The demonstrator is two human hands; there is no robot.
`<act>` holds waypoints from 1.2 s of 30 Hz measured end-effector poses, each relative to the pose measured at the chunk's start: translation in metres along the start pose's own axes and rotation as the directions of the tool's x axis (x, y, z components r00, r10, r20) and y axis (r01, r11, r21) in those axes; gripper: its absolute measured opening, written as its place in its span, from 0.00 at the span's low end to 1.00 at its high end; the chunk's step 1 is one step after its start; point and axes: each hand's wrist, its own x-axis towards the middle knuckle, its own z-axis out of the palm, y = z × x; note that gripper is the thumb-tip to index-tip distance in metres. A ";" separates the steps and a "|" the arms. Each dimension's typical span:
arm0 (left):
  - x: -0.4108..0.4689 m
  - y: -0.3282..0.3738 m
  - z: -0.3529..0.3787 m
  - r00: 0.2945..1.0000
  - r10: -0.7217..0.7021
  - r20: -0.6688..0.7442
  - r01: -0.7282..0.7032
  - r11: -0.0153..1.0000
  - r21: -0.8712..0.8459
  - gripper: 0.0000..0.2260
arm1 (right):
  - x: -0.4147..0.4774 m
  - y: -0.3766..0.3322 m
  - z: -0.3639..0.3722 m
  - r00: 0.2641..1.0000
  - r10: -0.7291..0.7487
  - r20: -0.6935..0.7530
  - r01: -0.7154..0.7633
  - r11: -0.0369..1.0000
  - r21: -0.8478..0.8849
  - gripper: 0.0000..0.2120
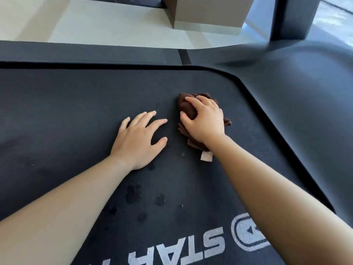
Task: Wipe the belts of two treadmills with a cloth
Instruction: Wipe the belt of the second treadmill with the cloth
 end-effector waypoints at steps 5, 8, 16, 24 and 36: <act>0.003 -0.001 -0.001 1.000 -0.002 -0.006 0.002 1.000 0.006 0.25 | 0.078 0.010 0.022 0.999 0.026 0.036 -0.025 0.999 -0.040 0.23; 0.002 0.000 -0.001 1.000 -0.010 -0.005 0.010 1.000 0.009 0.25 | 0.111 0.014 0.030 0.999 0.002 0.054 -0.001 0.999 -0.033 0.24; 0.004 -0.003 -0.001 1.000 -0.015 0.010 0.016 1.000 -0.023 0.25 | 0.152 0.015 0.038 0.994 0.022 0.108 -0.012 0.996 -0.094 0.28; 0.007 -0.003 -0.001 1.000 -0.016 0.012 0.017 0.998 -0.056 0.23 | 0.031 0.005 -0.001 0.986 -0.141 0.090 0.140 0.990 0.010 0.23; -0.095 -0.009 -0.018 0.994 0.088 0.067 -0.083 0.994 -0.066 0.23 | -0.250 -0.082 -0.057 0.985 -0.111 0.133 0.109 0.994 0.022 0.26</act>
